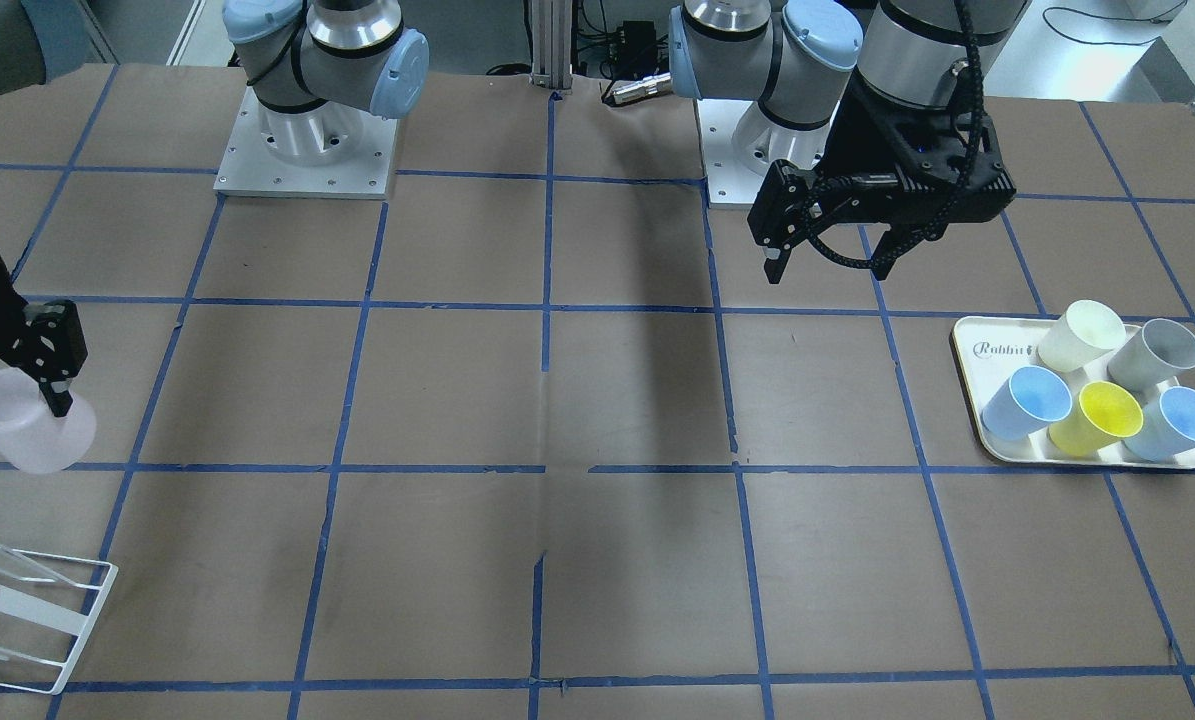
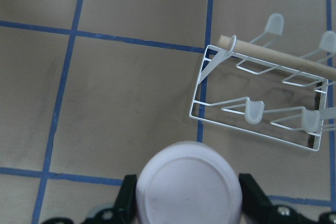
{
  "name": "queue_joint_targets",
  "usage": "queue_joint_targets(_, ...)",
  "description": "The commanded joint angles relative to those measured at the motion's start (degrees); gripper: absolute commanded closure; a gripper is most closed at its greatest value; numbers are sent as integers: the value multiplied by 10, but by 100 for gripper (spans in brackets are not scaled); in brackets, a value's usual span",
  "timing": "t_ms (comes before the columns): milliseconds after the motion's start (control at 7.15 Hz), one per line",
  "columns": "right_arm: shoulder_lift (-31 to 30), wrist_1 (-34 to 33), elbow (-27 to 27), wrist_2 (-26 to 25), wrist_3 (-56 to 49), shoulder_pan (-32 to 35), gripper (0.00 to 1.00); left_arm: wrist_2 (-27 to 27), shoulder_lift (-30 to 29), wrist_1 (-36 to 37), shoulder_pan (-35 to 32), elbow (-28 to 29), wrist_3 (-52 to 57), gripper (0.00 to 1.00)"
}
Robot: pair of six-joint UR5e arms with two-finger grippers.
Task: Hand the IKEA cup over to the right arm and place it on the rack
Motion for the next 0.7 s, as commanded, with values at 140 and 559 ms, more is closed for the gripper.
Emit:
queue_joint_targets(140, 27, -30, -2, 28, -31, -50, 78, 1, -15, -19, -4, 24, -5, 0)
queue_joint_targets(559, 36, -67, -2, 66, -27, -52, 78, 3, -15, -18, -4, 26, -5, 0)
